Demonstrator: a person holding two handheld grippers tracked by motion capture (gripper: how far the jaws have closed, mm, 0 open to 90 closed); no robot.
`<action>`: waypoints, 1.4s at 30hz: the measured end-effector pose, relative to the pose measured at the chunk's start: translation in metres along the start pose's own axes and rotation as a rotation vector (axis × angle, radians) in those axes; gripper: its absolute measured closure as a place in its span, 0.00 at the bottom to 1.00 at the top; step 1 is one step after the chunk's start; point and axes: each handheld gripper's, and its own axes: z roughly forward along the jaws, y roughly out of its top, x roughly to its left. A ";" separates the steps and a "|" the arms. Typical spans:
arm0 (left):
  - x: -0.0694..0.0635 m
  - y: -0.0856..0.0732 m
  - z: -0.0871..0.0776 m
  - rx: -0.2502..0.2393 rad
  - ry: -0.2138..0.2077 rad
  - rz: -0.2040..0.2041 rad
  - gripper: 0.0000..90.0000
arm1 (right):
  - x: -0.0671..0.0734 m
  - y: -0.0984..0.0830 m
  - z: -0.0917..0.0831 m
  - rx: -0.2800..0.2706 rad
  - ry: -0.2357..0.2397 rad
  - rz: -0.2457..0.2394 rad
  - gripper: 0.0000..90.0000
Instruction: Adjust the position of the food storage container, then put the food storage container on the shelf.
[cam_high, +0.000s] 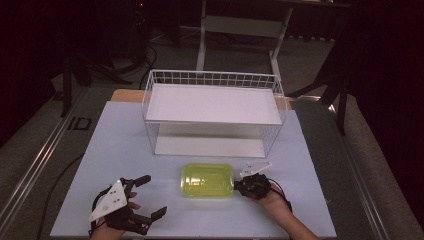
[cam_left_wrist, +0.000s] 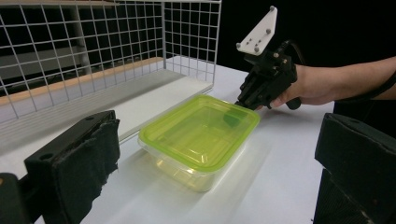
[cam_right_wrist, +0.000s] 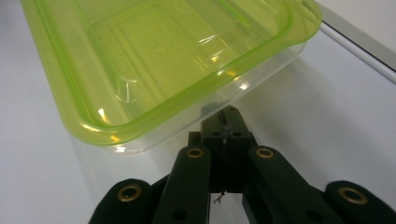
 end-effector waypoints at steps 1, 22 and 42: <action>0.000 0.000 0.000 0.000 0.000 0.001 0.01 | 0.000 0.000 0.001 0.000 -0.004 -0.006 1.00; 0.005 0.013 0.007 -0.005 -0.021 -0.067 0.01 | 0.009 0.002 -0.070 -0.206 -0.138 0.029 0.14; 0.023 0.039 0.050 0.209 -0.023 -0.214 0.01 | 0.032 0.038 -0.092 -0.271 -0.120 0.073 0.14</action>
